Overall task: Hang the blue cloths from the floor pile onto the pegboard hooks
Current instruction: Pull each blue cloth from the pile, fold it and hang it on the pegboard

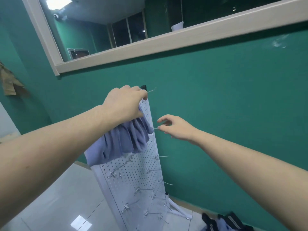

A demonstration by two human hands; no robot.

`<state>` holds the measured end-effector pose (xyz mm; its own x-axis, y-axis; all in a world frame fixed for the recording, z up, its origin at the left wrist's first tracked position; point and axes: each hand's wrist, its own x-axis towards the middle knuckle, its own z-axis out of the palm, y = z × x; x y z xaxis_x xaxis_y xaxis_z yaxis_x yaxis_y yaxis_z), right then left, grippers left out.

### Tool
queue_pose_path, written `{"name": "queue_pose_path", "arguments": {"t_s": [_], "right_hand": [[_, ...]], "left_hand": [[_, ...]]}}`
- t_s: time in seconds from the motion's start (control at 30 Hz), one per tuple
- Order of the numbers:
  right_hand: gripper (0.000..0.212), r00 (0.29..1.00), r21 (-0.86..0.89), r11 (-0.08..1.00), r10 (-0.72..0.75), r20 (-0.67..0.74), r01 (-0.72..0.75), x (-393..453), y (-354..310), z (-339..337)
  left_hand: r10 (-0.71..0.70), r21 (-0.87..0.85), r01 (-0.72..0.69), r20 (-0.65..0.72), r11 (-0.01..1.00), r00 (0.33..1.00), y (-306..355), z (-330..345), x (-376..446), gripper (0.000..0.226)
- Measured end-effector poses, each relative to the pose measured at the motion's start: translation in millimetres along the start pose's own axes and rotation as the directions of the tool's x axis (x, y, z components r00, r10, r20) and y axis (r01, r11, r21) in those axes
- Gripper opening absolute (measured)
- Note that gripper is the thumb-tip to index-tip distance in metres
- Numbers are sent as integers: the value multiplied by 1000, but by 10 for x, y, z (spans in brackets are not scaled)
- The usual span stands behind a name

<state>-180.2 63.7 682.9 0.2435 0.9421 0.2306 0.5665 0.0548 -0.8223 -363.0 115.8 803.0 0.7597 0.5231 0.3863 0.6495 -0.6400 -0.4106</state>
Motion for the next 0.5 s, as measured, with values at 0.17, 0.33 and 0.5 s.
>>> {"name": "queue_pose_path", "arguments": {"t_s": [0.17,0.33,0.5], "right_hand": [[17,992,-150,981,121,-18,-123,-676,569,-492],[11,949,-236,919,304,-79,-315,-1425,1237,-931],[11,880,-239,848,452,-142,-474,-2083,1930,-1172]], "left_hand": [[186,-189,-174,48,966,981,882,145,-115,43],[355,-301,-284,213,910,910,1768,708,-117,38],[456,-427,-286,374,858,808,2599,1318,-88,38]]}}
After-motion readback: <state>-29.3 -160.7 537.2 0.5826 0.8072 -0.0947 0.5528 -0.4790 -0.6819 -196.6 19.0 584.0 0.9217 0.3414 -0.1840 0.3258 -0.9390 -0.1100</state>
